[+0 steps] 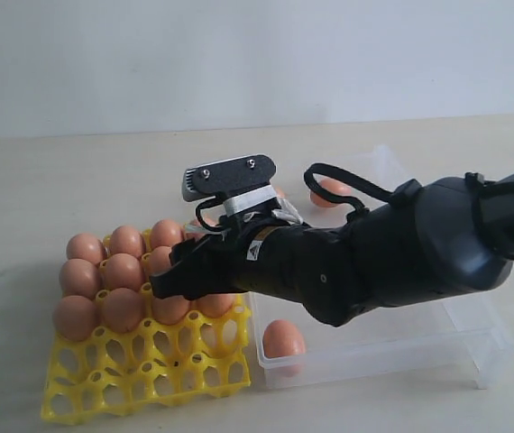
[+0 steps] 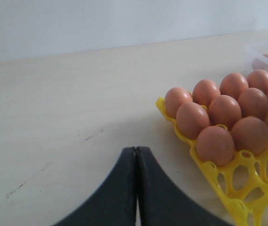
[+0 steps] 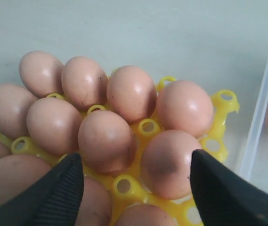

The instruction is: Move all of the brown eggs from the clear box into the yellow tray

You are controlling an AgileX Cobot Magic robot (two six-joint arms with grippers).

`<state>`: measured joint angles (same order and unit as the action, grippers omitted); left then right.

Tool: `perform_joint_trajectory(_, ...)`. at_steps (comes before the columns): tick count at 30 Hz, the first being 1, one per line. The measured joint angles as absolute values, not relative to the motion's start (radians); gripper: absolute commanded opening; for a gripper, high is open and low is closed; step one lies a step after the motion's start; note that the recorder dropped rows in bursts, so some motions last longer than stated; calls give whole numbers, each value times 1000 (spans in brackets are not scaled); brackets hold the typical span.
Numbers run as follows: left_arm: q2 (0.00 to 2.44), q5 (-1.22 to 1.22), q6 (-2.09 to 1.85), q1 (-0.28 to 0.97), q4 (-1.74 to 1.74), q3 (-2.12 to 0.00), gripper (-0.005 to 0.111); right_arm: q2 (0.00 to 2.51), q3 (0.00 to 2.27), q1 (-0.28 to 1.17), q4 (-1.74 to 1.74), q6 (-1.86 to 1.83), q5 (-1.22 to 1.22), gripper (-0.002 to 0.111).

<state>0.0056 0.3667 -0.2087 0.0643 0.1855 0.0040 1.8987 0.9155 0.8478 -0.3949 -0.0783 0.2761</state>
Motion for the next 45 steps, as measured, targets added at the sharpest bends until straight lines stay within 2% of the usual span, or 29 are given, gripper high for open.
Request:
perform_joint_trajectory(1,6,367,-209,64,185,4,0,1886,916,848,-395,-85,273,54)
perform_joint_trajectory(3,6,367,-209,64,185,4,0,1843,916,848,-395,-106,253,38)
perform_joint_trajectory(4,6,367,-209,64,185,4,0,1818,916,848,-395,-121,241,27)
perform_joint_trajectory(5,6,367,-209,64,185,4,0,1791,916,848,-395,-149,225,8)
perform_joint_trajectory(6,6,367,-209,64,185,4,0,1744,916,846,-395,-190,192,1)
perform_joint_trajectory(9,6,367,-209,64,185,4,0,1627,916,820,-395,-311,54,1)
perform_joint_trajectory(14,6,367,-209,64,185,4,0,1480,916,722,-395,-274,-268,4)
perform_joint_trajectory(16,6,367,-209,64,185,4,0,1458,916,666,-395,-248,-365,13)
perform_joint_trajectory(21,6,367,-209,64,185,4,0,1471,916,527,-395,-226,-523,45)
perform_joint_trajectory(23,6,367,-209,64,185,4,0,1498,916,494,-395,-224,-537,53)
perform_joint_trajectory(29,6,367,-209,64,185,4,0,1593,916,474,-457,-221,-572,54)
perform_joint_trajectory(36,6,367,-209,64,185,4,0,1688,916,481,-668,-380,-638,54)
perform_joint_trajectory(45,6,367,-209,64,185,4,0,1755,916,531,-700,-412,-645,54)
